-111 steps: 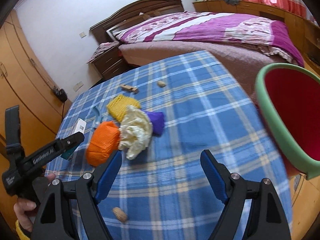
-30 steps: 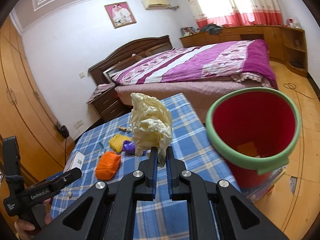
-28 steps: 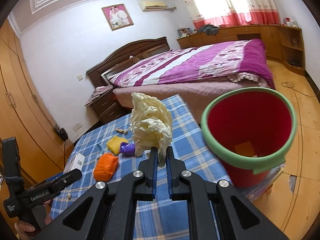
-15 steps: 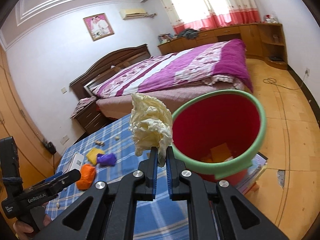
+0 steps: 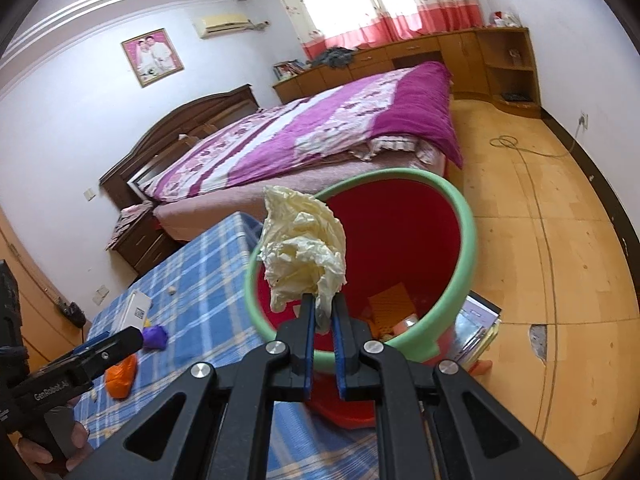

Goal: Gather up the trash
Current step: 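Carry the medicine box and plastic bag over the red bucket and open both tools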

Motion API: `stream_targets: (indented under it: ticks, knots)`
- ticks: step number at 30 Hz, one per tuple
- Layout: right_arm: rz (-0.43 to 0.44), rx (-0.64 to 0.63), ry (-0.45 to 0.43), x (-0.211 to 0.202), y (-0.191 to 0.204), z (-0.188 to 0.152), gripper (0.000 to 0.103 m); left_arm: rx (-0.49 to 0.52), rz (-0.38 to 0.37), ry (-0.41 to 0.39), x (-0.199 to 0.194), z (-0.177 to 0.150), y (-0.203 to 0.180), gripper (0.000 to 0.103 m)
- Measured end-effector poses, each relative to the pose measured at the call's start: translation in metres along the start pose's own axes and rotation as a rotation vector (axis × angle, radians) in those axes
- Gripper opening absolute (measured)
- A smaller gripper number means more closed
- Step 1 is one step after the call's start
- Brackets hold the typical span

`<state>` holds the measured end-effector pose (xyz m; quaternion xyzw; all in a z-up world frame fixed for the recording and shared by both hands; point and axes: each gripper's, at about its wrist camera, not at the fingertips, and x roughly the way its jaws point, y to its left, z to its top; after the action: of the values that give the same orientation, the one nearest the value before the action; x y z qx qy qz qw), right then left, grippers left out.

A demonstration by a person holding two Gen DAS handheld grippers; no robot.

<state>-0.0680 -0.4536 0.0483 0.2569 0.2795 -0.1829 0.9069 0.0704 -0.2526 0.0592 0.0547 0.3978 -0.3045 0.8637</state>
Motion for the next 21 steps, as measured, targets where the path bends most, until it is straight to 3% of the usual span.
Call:
stream_targets:
  ticks: [12,21]
  knots:
    - [-0.049,0.033,0.015,0.024,-0.034,0.011,0.013,0.096,-0.043,0.033,0.046,0.02,-0.047,0.094]
    - [-0.051,0.04,-0.009,0.023,-0.046,0.015,0.034,0.173,-0.057,0.045,0.074,0.024,-0.077,0.094]
